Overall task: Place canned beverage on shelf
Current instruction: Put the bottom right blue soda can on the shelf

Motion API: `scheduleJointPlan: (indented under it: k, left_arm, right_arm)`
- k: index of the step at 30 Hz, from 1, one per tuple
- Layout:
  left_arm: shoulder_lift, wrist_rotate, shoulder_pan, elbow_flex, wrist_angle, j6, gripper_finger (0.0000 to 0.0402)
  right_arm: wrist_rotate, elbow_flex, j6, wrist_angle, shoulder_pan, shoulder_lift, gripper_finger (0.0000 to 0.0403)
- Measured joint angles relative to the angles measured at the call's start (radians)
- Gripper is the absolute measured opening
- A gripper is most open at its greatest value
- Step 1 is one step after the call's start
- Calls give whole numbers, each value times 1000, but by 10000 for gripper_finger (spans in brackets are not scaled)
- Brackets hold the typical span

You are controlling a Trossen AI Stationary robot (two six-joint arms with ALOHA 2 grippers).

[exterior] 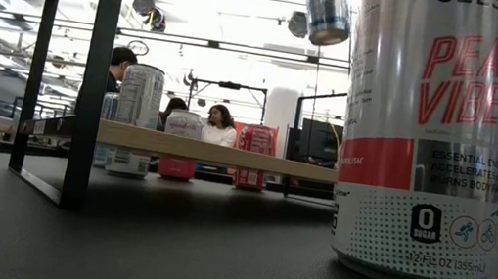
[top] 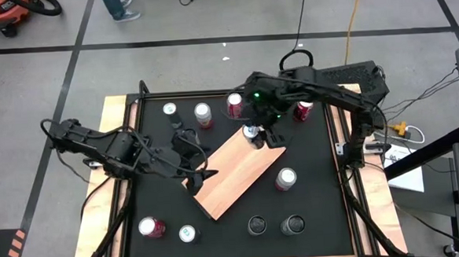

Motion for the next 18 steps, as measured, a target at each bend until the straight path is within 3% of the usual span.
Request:
scheduleJointPlan:
  k: [6,18]
  left_arm:
    - [-46,-1,1,-77,61,-18,365]
    - [-49,3,1,-211,220,-51,365]
  right_arm:
    - [-100,-86,-6,11,-49,12,205]
    - [-105,-261,-158,169,-132,12,205]
